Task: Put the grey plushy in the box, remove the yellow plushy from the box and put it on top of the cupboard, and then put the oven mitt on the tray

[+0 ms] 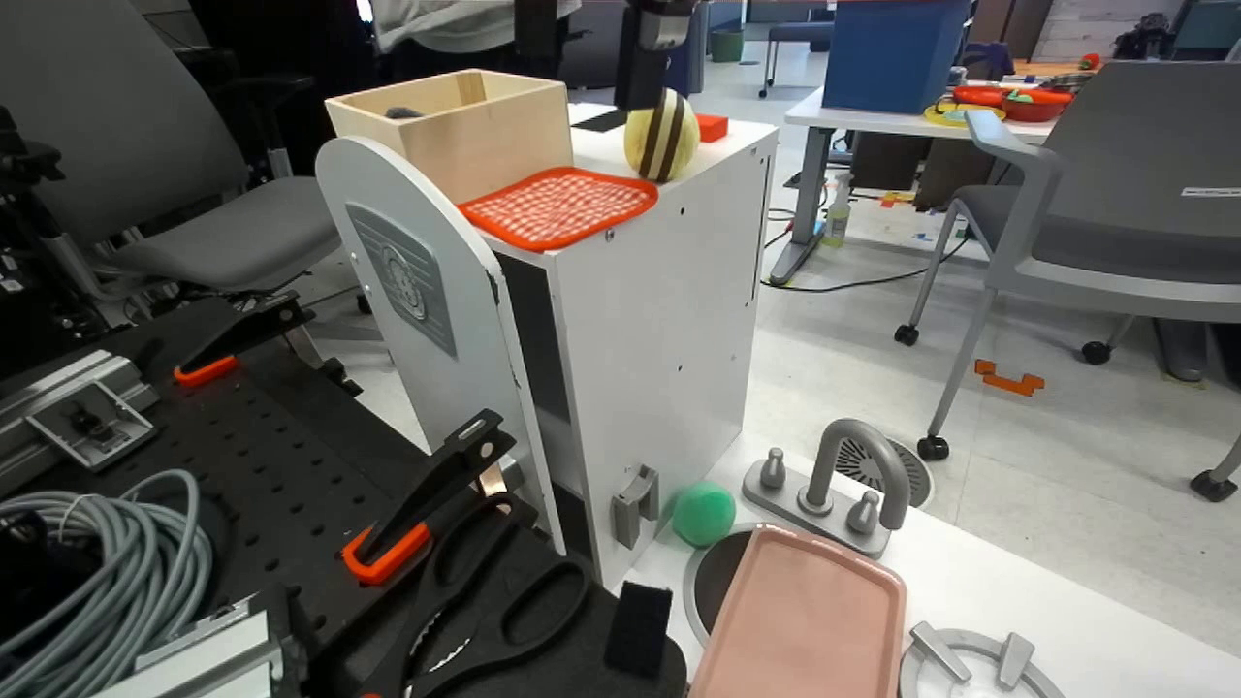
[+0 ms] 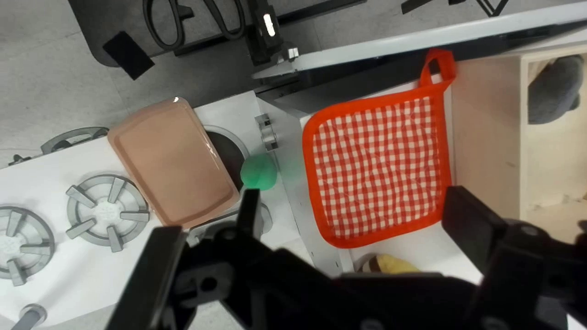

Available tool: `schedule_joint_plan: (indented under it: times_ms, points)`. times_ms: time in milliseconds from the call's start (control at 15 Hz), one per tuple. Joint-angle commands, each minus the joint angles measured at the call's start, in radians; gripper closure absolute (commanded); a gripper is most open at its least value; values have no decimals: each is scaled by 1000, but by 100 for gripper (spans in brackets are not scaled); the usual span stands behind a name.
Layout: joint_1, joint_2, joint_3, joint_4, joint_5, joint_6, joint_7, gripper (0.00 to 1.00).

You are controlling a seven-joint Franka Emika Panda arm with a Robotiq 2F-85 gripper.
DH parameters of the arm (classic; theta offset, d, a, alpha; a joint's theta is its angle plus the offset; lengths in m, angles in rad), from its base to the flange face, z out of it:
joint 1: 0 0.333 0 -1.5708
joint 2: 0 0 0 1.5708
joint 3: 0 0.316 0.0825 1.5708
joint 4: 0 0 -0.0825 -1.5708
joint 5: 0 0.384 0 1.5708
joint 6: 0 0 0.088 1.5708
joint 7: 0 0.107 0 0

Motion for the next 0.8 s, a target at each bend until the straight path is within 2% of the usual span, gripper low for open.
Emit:
schedule_joint_plan:
  times_ms: [0, 733]
  points:
    - [-8, 25, 5, 31, -4, -32, -19, 0]
    - [-8, 71, 10, 50, -34, -24, -6, 0]
